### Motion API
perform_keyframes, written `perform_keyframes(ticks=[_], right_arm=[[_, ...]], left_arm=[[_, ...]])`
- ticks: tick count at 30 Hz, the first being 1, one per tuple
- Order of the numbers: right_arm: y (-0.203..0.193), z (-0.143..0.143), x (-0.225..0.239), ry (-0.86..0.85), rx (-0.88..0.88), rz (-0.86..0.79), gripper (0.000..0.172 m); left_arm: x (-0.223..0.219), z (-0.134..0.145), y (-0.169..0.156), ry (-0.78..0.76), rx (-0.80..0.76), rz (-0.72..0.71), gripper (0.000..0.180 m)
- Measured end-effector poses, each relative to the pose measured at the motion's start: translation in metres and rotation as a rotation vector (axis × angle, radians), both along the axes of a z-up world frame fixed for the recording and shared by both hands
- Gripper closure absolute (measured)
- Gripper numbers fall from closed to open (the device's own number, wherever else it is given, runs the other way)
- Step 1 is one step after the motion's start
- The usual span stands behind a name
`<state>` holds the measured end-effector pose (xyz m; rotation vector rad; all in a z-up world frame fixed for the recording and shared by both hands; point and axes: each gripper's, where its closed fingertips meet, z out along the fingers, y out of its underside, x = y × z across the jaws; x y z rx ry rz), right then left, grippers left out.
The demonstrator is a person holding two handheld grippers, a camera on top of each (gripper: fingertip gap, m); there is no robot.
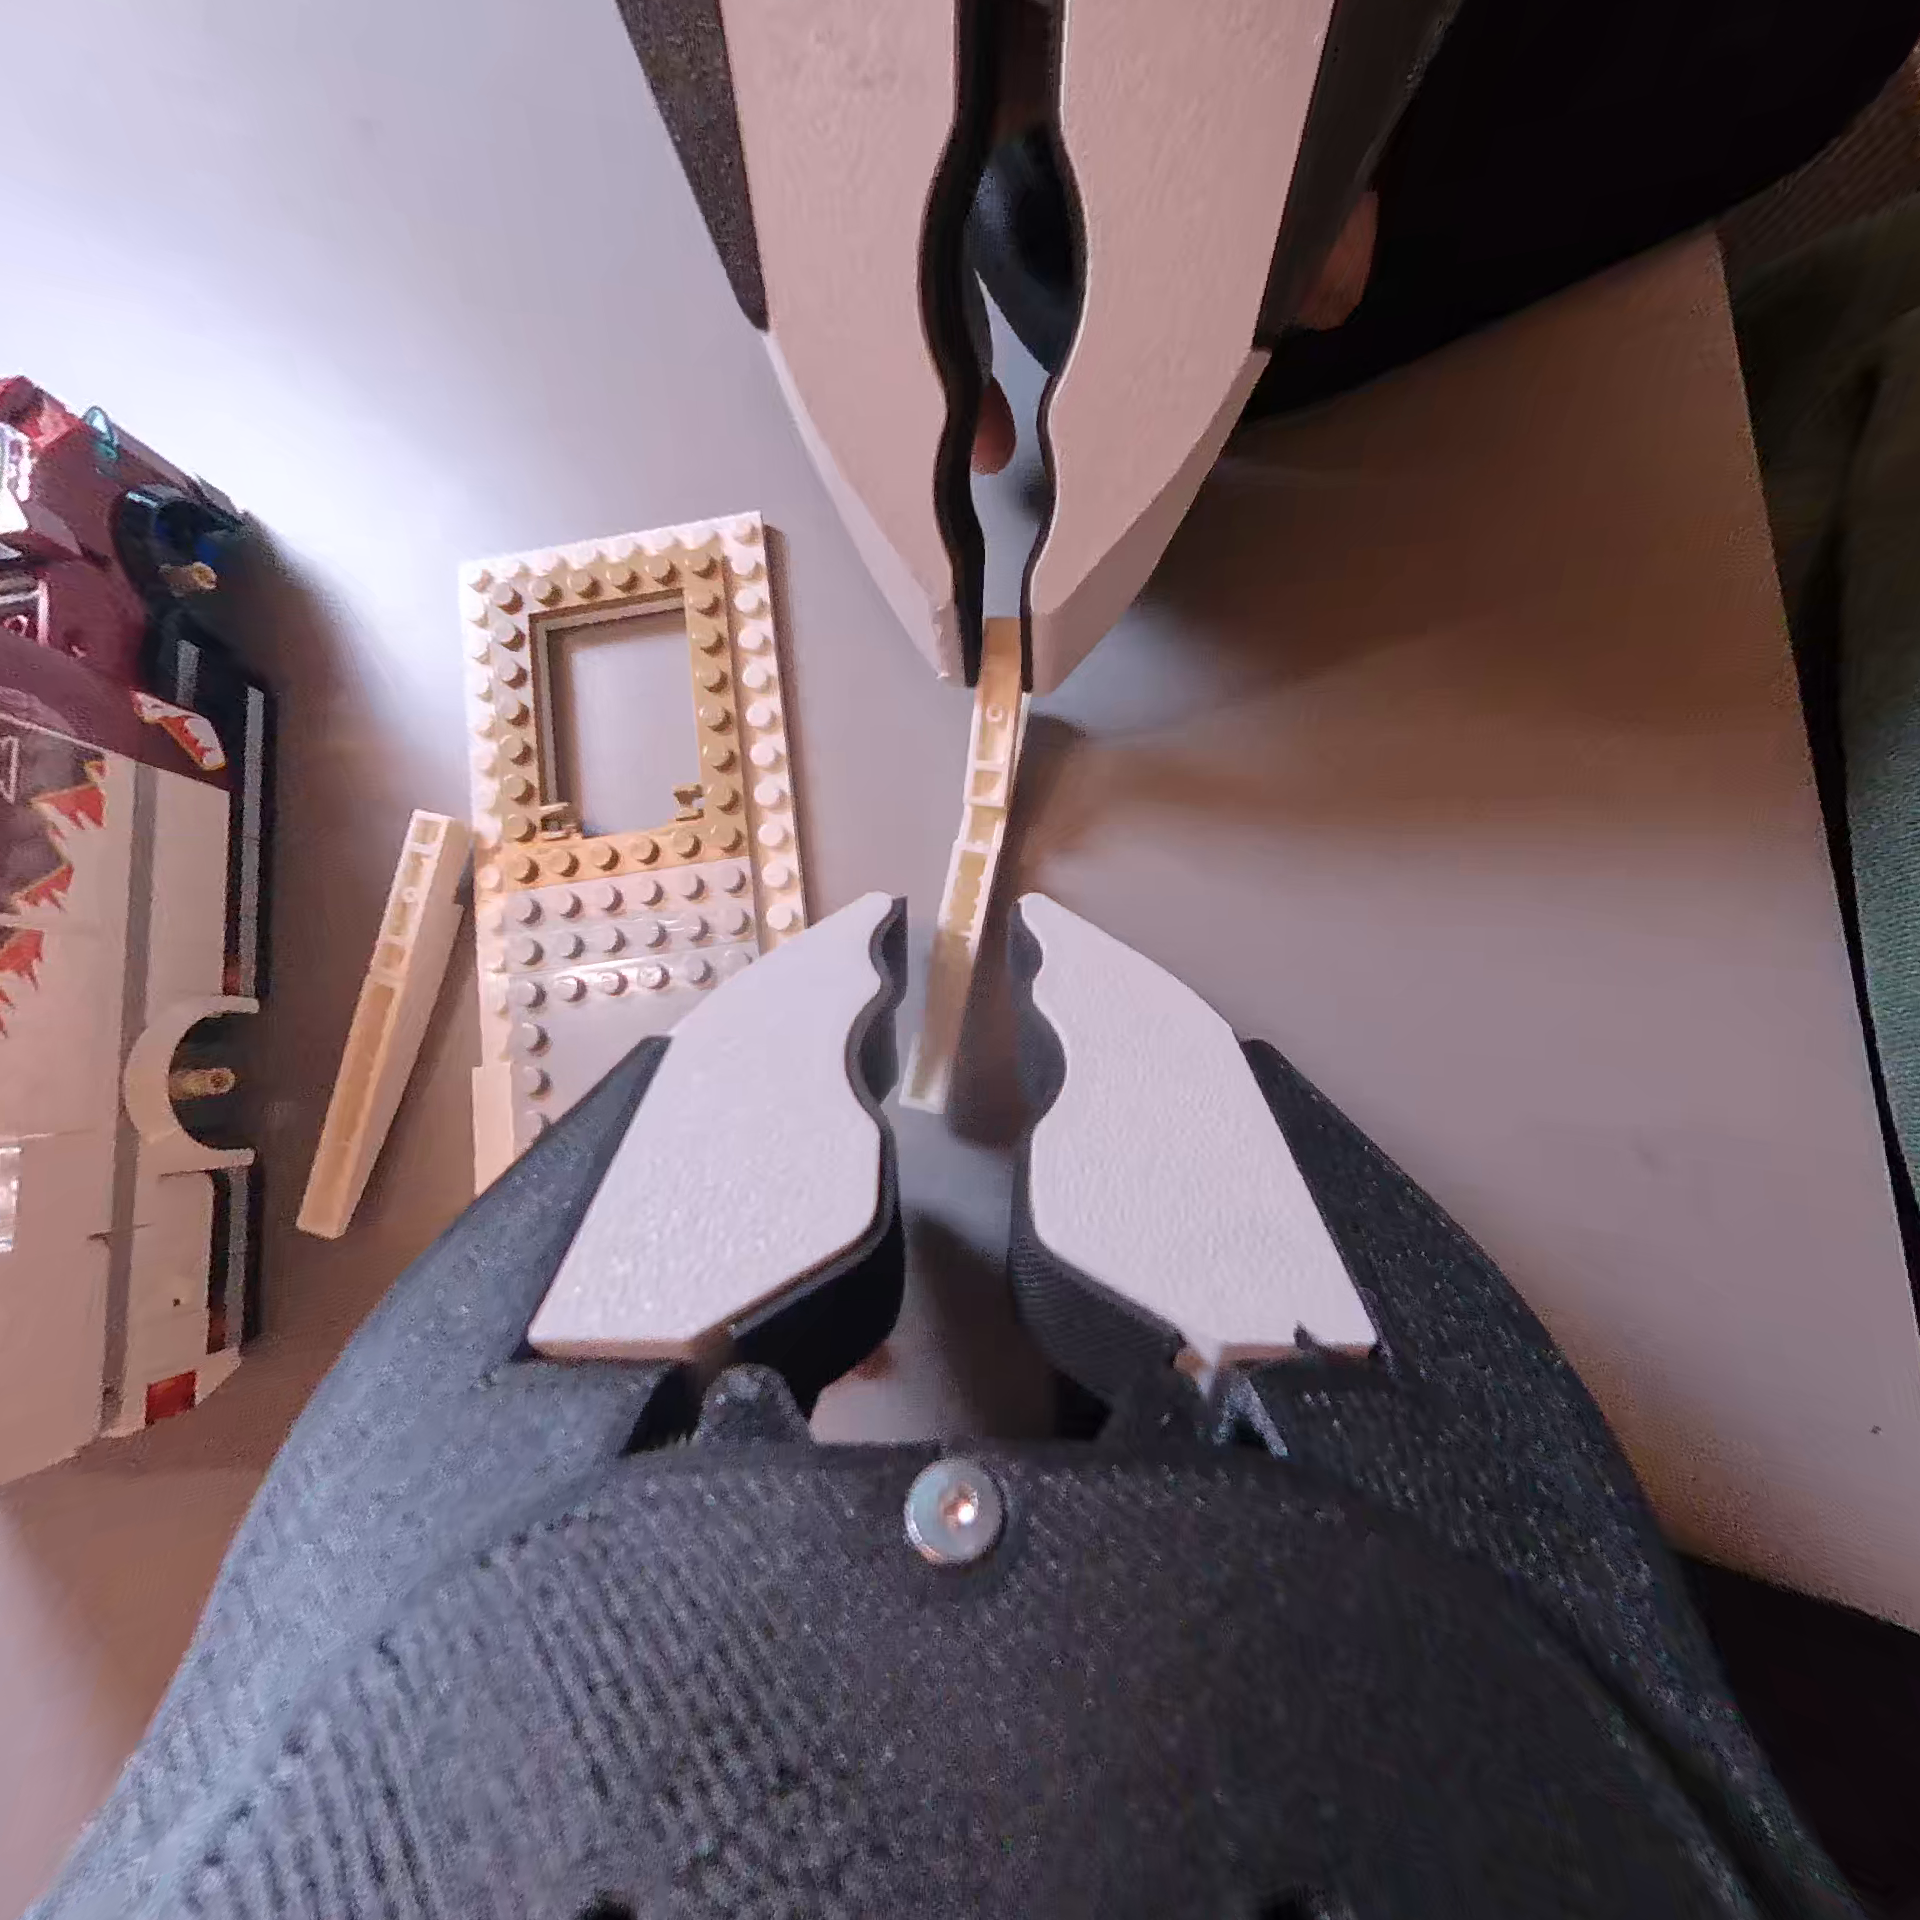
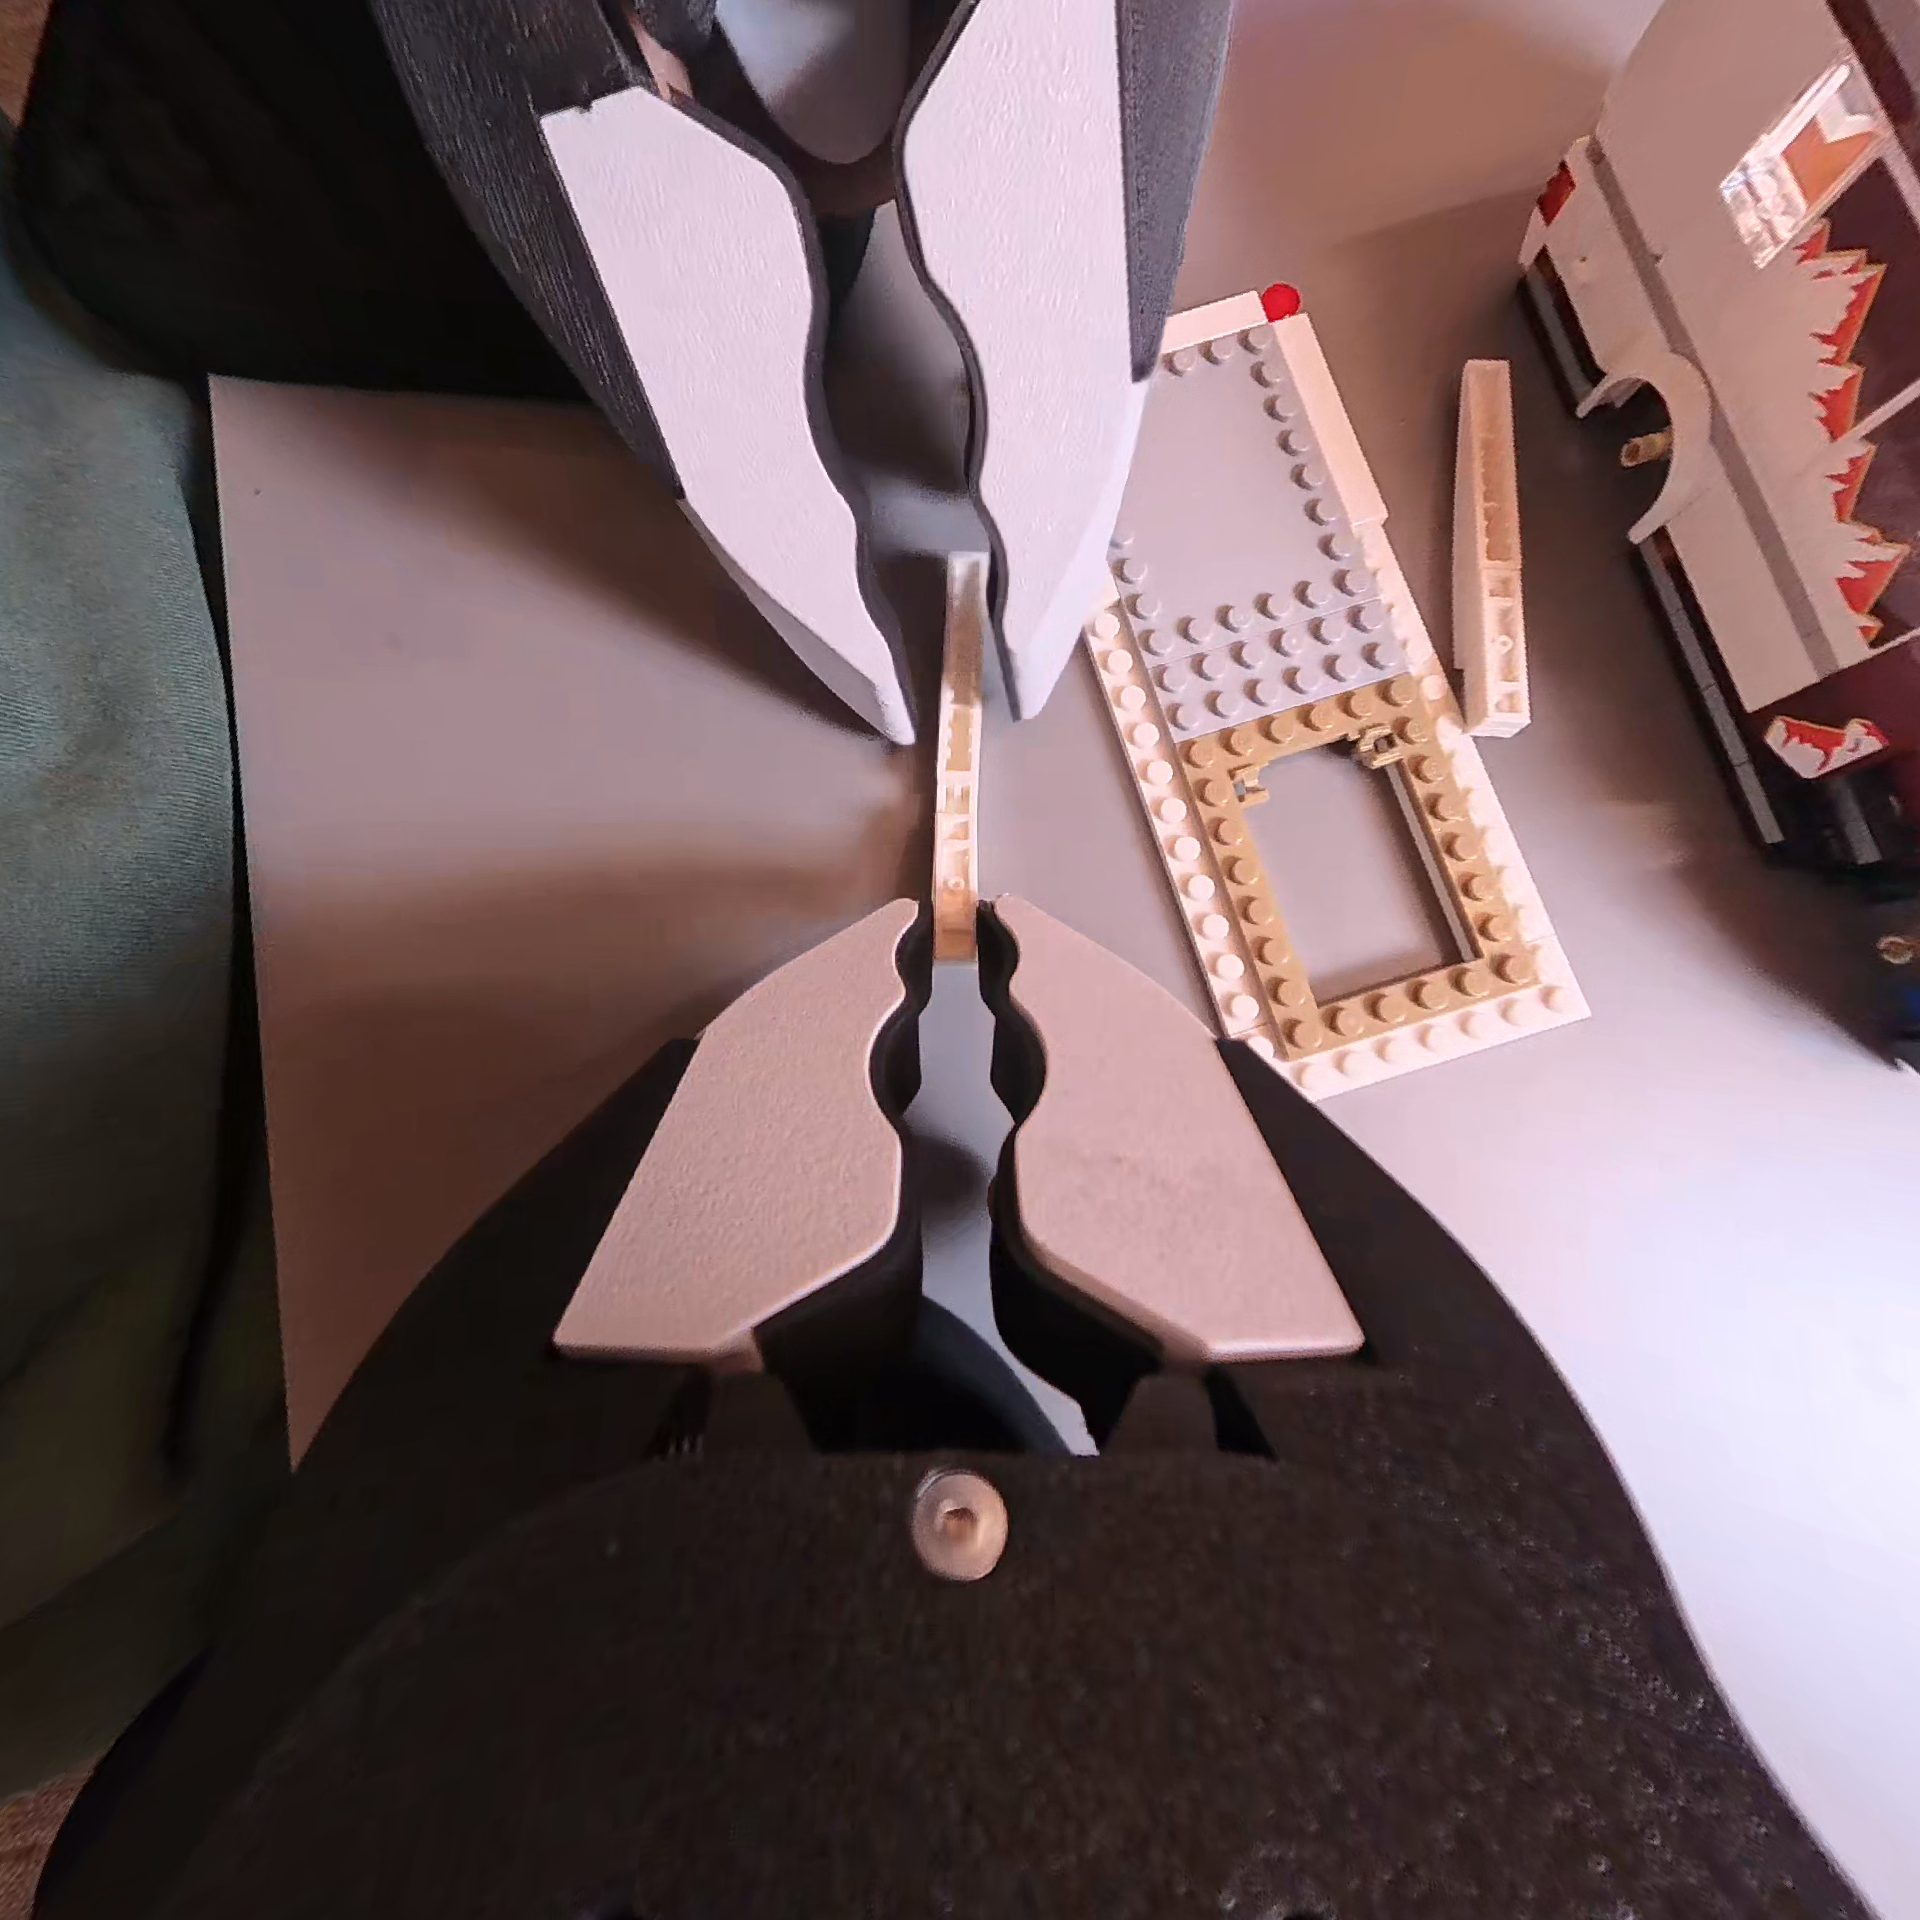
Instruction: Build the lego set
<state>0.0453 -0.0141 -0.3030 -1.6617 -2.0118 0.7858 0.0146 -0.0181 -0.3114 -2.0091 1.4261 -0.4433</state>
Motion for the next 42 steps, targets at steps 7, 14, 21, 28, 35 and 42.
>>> perform_keyframes(ticks=[7, 14, 21, 28, 35, 42], right_arm=[[0.000, -0.002, -0.003, 0.000, 0.006, 0.001, 0.165], [0.002, 0.001, -0.006, 0.030, 0.015, 0.002, 0.165], [0.000, 0.001, -0.011, 0.035, 0.028, 0.054, 0.165], [0.000, -0.005, -0.010, 0.003, 0.027, 0.068, 0.165], [0.000, -0.006, -0.010, -0.026, 0.033, 0.091, 0.165], [0.000, -0.007, -0.009, -0.042, 0.026, 0.100, 0.165]], left_arm=[[0.002, -0.004, -0.001, 0.010, -0.009, 0.002, 0.171], [0.002, -0.004, -0.002, 0.002, -0.017, 0.003, 0.172], [0.003, -0.004, -0.002, -0.005, -0.019, -0.013, 0.172], [0.003, -0.004, -0.002, -0.007, -0.013, -0.017, 0.172], [0.003, -0.004, -0.002, -0.006, -0.007, -0.025, 0.172], [0.003, -0.004, -0.003, -0.008, -0.009, -0.027, 0.172]])
